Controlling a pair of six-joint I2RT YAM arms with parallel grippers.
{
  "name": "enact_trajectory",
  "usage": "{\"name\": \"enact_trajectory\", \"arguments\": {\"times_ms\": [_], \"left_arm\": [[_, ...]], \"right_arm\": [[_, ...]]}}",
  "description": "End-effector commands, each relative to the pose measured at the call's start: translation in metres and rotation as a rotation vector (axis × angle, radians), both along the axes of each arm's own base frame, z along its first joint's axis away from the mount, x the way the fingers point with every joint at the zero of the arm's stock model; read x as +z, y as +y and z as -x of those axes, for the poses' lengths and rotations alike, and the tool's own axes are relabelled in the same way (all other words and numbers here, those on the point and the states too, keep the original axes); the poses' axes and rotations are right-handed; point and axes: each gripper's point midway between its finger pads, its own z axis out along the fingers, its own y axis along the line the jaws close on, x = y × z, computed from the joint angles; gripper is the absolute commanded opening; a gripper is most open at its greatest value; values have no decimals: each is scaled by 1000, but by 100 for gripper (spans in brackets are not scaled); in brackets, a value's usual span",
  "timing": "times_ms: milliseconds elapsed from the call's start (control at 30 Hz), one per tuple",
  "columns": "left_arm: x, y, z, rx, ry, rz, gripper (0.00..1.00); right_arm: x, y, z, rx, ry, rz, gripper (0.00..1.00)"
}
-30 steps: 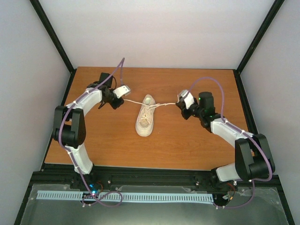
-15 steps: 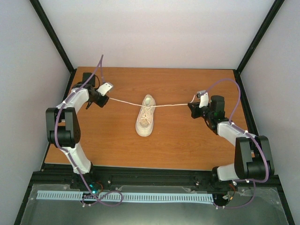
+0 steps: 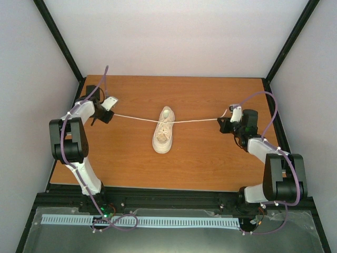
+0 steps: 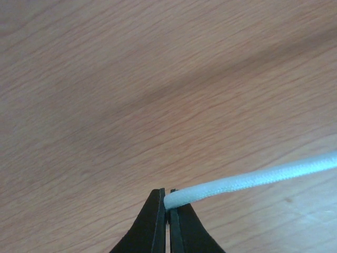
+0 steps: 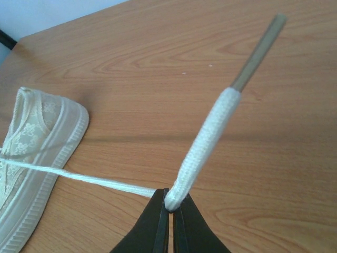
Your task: Tie the shoes
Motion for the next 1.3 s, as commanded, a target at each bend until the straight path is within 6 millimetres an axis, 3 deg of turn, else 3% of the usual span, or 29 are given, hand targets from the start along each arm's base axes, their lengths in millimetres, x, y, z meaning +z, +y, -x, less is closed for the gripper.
{"name": "enact_trajectory", "arguments": {"times_ms": [0,167,400,500,600,667,833,967,1067,1167,1267], "left_arm": [[7,30,-18,64,-39,-76,1],[2,47,-19,90,-43,-163,1],[4,40,-20,106,-36,-111,1],[10,-8,-8,4,-26,-66,1],[9,-100,16,-213,-21,-7,1],[3,-148,32,-308,13,27,1],[-19,-233,64,-498,78,33,1],[-24,-267,76,-559,87,50,1],[-30,-286,96,-612,120,67,1],[-30,-298,116,-657,143,111,1],[-28,-304,133,-691,152,134,1]], "right_arm": [[-16,-25,2,-92,80,-33,3],[-24,-45,4,-162,109,-100,3],[-28,-46,3,-145,144,-123,3],[-32,-16,3,-41,189,-43,3],[-30,28,6,53,181,53,3],[-27,64,10,122,169,93,3],[-35,139,29,282,177,120,3],[-48,176,39,363,194,101,3],[-53,199,46,416,205,74,3],[-52,215,58,470,198,17,3],[-54,217,69,485,208,-30,3]]}}
